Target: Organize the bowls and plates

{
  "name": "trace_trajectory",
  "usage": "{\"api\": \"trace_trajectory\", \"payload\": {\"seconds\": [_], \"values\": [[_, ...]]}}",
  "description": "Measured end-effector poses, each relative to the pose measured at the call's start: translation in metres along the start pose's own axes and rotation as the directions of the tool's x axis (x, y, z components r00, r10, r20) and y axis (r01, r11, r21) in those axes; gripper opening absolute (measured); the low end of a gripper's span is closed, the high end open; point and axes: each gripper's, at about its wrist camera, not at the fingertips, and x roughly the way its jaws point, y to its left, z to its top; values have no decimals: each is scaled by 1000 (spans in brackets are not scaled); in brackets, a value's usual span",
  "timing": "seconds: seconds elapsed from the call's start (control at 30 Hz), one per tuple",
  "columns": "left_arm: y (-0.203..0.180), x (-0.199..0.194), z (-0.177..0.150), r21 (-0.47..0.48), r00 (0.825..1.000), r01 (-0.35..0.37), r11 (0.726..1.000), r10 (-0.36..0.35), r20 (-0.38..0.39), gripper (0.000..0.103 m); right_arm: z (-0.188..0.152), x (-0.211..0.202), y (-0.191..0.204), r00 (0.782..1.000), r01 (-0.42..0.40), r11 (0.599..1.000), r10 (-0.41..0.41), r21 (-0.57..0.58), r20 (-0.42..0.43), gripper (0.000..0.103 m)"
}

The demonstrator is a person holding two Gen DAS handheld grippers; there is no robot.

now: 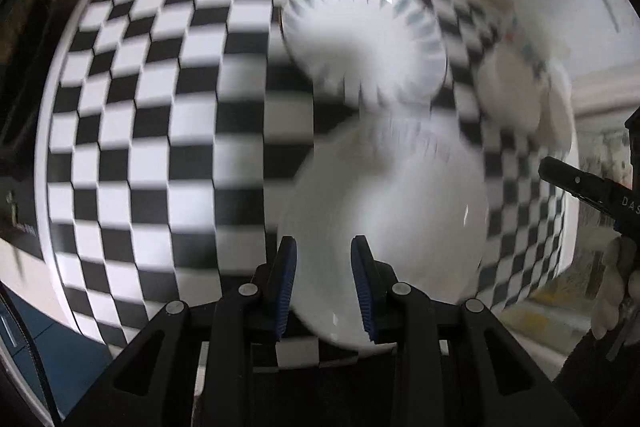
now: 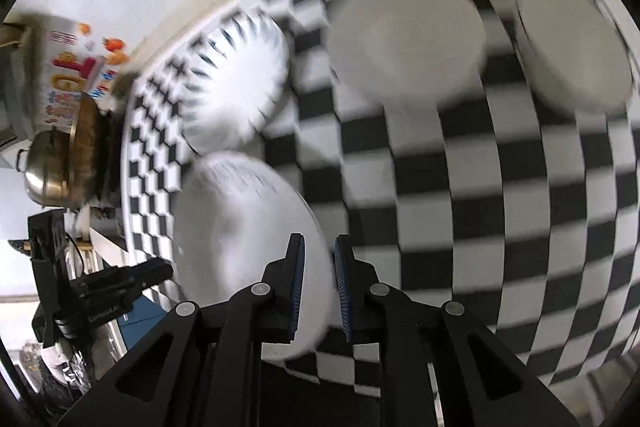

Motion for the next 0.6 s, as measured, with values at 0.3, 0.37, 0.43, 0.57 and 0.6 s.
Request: {"api": "trace_trajectory", "payload": {"seconds": [0.3,0.37,0.43,0.57,0.6], "values": [[37,43,111,-157,1000,-9,988,7,-14,27,143,38,43,1000,-21,997,20,-74,-15,28],[43,56,126,-186,999,4,983,-11,-39,27,167,64,46,998,3,997,-8,-81,-62,28],[46,68,136,-202,998,5,979,-17,-58,27,182,84,47,994,31,995,-41,-99,-103,28],[47,90,147,-217,995,12,976,-32,-90,27,198,121,39,980,61,992,-80,-109,-183,28],[46,92,148,-217,995,30,976,-49,-84,27,200,128,37,976,61,992,-82,-108,-200,28]]}}
